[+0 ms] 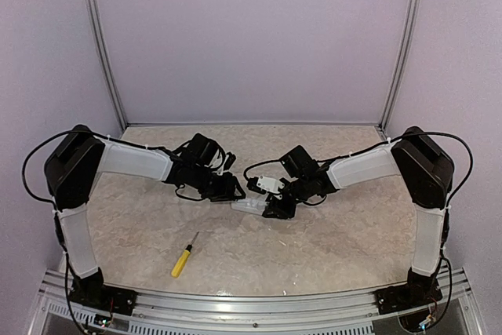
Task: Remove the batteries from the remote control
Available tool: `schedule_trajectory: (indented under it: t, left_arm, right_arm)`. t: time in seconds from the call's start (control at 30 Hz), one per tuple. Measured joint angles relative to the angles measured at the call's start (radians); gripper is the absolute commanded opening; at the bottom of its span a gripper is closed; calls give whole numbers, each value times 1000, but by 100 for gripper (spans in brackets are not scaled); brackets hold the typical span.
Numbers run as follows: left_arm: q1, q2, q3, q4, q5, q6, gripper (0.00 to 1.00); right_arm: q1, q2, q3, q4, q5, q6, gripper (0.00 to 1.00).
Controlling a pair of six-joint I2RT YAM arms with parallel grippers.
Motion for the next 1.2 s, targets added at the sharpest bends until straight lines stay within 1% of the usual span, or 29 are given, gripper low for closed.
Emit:
schedule_trajectory:
  t: [1.2]
  left_arm:
    - [-19, 26, 43, -41, -29, 14, 40]
  right_arm:
    - [4, 0, 0, 0, 12, -13, 18]
